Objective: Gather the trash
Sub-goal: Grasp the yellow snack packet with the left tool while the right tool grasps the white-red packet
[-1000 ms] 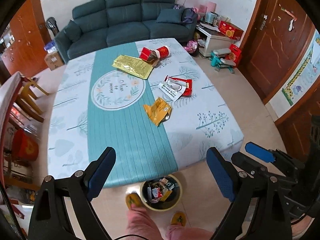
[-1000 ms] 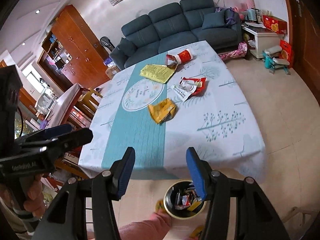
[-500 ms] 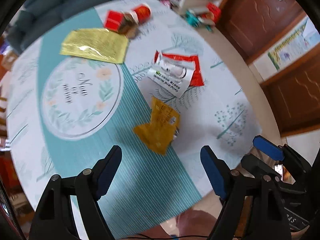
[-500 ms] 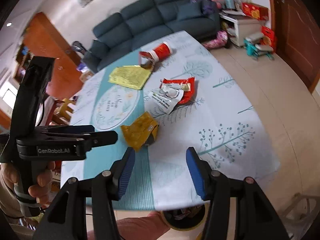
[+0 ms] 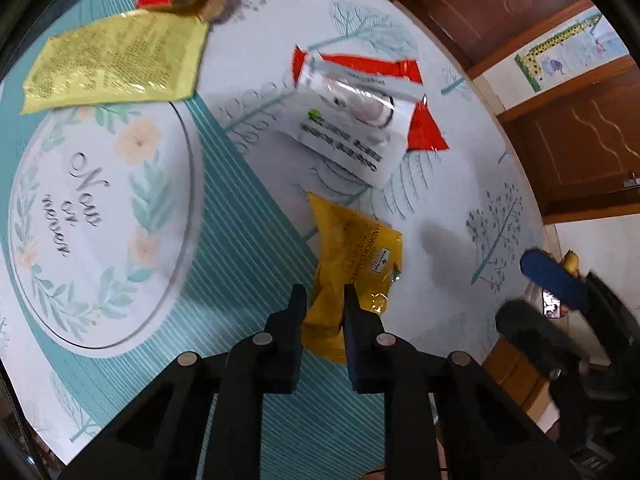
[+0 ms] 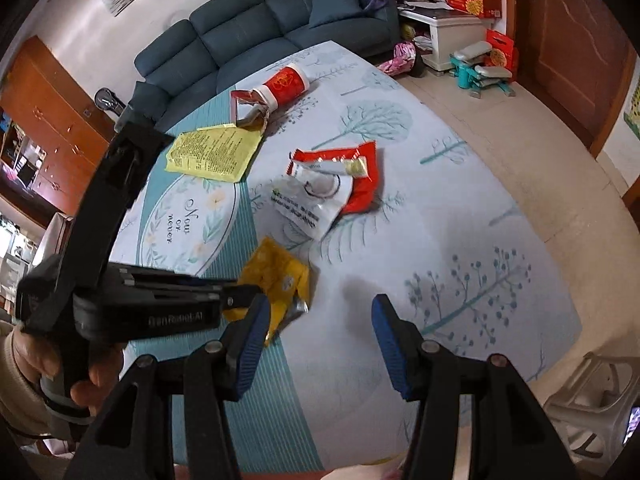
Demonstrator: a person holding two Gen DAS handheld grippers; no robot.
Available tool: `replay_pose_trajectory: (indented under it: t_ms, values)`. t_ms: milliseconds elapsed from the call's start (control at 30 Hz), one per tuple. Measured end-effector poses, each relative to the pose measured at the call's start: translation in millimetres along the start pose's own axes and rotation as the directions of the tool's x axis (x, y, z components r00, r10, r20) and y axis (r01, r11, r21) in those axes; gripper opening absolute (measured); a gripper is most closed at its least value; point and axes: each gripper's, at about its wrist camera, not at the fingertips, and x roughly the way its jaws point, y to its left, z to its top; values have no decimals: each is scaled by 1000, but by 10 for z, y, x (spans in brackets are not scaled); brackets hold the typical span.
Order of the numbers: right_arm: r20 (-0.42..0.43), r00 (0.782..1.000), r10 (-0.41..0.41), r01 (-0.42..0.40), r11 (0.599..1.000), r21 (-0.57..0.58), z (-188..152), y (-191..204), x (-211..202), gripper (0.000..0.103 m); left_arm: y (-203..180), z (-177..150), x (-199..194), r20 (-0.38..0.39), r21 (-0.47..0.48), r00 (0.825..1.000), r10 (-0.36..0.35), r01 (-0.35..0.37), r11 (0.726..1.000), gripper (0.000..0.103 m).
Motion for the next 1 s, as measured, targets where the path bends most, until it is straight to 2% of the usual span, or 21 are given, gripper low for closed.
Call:
replay_pose_trajectory:
  t_ms: [100,267,433,600,800,900,1000]
  values:
    - [3,1000,4,-4,1000,-29,116,60,52,53,71,-53,-111,43,-3,999,22,-22,1000,12]
    - [-2,1000,10,-10,990,-140,395,208,242,53,347,-132,-335,96,-87,995,9,-1,996,11]
    - [2,1000,-17,17,950,-313,684,371,429,53,658,-231,-501,131,-177,991,4,19,984,11]
    - [-6,1000,-27,22,911,-412,912,418,606,59,919,-240,-576,150,-251,989,2,36,967,11]
    - [-103,994,-23,-27,890,-454,1077,417,923,62,1088,-275,-576,152,-301,988,6,41,953,12]
    - [-165,986,-25,-58,875,-480,1040,444,1036,62,1144,-346,-600,152,-312,988,7,41,949,12]
    - [-176,983,-48,-53,848,-527,945,491,1078,62,1181,-361,-577,146,-324,989,8,40,945,12]
